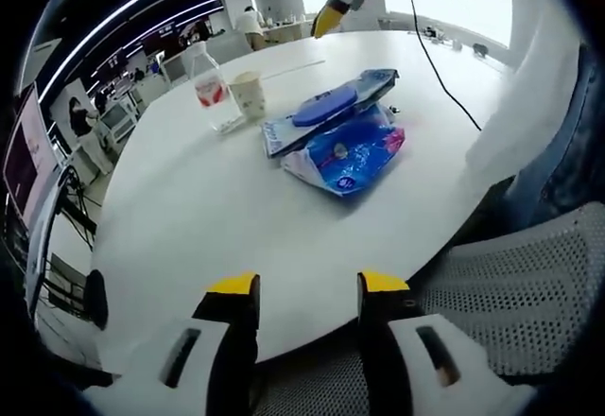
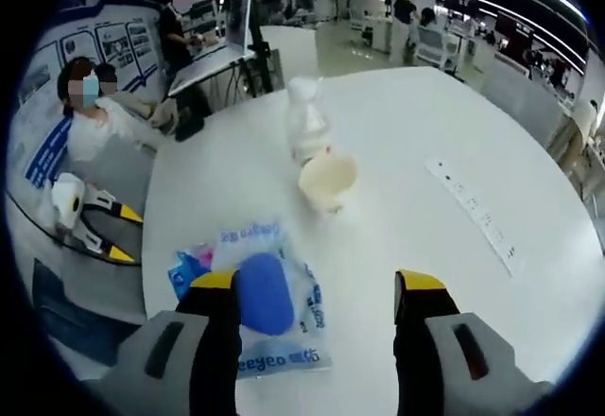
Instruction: Arrange the tabletop items into an orderly group along one side of the table until the central work area is clear of visible clutter.
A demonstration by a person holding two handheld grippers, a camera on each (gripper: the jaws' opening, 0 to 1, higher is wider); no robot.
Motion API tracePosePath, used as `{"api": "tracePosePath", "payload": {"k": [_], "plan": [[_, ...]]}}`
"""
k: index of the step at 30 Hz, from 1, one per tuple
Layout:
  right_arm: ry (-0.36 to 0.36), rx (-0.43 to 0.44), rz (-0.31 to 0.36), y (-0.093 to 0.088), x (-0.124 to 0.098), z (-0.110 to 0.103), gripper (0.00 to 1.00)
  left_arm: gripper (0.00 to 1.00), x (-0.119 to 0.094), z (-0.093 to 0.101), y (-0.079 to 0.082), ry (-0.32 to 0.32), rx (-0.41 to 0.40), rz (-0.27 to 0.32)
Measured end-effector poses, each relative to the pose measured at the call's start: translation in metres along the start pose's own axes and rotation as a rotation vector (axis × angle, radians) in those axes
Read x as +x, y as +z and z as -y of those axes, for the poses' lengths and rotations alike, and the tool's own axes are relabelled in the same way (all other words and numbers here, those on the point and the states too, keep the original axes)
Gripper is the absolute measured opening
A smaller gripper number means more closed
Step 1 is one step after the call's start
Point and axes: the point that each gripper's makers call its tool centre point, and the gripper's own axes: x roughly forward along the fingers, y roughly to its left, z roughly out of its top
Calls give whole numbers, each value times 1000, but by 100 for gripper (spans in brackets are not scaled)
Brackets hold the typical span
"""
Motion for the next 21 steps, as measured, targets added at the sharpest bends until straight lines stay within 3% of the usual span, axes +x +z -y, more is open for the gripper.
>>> {"api": "tracePosePath", "payload": {"k": [12,21], "plan": [[-27,140,37,-35,-27,-7,60,40,2,8,-4,-33,11,-20],[-20,178,55,-46,-32,-13,60,40,2,7,-6,-27,6,-26]]}}
